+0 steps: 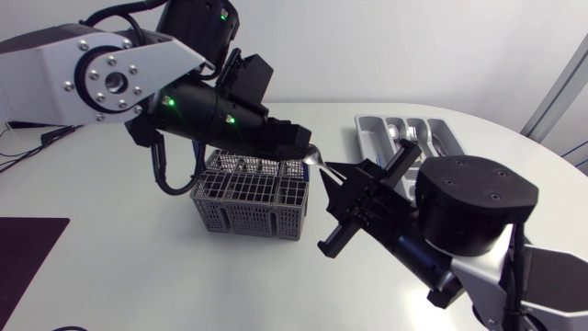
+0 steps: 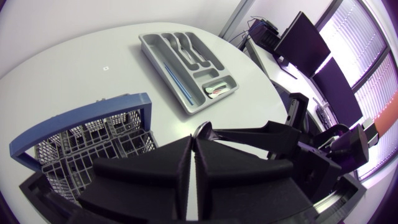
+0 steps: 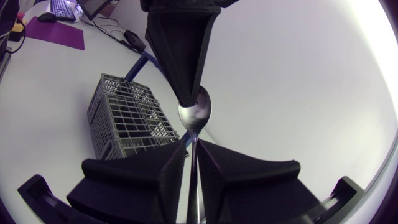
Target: Unload the cutlery basket into the drawer organizer.
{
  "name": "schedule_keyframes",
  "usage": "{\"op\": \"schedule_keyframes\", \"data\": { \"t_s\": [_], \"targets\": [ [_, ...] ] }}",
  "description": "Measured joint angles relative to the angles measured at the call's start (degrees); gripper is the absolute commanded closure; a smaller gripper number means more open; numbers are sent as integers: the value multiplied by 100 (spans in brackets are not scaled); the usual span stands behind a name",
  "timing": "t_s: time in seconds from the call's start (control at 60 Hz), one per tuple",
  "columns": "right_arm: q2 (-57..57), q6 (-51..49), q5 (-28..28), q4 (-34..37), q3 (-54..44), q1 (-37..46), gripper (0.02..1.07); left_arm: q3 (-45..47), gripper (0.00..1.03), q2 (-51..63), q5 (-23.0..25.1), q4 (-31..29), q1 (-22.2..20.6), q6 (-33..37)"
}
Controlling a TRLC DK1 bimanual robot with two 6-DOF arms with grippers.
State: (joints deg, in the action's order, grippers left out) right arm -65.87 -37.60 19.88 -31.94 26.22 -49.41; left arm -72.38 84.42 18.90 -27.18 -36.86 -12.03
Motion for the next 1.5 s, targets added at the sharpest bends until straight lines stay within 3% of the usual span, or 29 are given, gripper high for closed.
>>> {"op": "schedule_keyframes", "data": {
  "t_s": [0.533, 0.6, 0.733, 0.783, 0.833, 0.917, 1.117, 1.383, 1.5],
  "targets": [
    [-61, -13, 101, -22, 2, 35, 101, -2, 99, 0, 17, -39, -2, -24],
    [-61, -13, 98, -22, 2, 35, 101, 0, 87, 0, 17, -39, -2, -24],
    [-61, -15, 76, 0, 2, 37, 101, 0, 33, -4, 22, -37, 0, -22],
    [-59, -17, 11, 2, 0, 39, 101, -2, 18, -17, 24, -33, 20, -22],
    [-46, -22, -55, 4, -2, 39, 101, -9, 8, -39, 37, -33, 68, -20],
    [35, -61, -258, 76, -57, 109, 101, -46, 5, -111, 35, 20, 216, 4],
    [702, -175, -1458, 857, -326, 1086, 101, -271, 5, -450, 35, 140, 717, 214],
    [1405, -852, -4411, 1943, -387, 3943, 101, -315, 5, -743, -146, 164, 1416, 1102],
    [1097, -1429, -5329, 2210, -356, 5016, 101, -192, 5, -835, -258, 168, 1611, 1521]
  ]
}}
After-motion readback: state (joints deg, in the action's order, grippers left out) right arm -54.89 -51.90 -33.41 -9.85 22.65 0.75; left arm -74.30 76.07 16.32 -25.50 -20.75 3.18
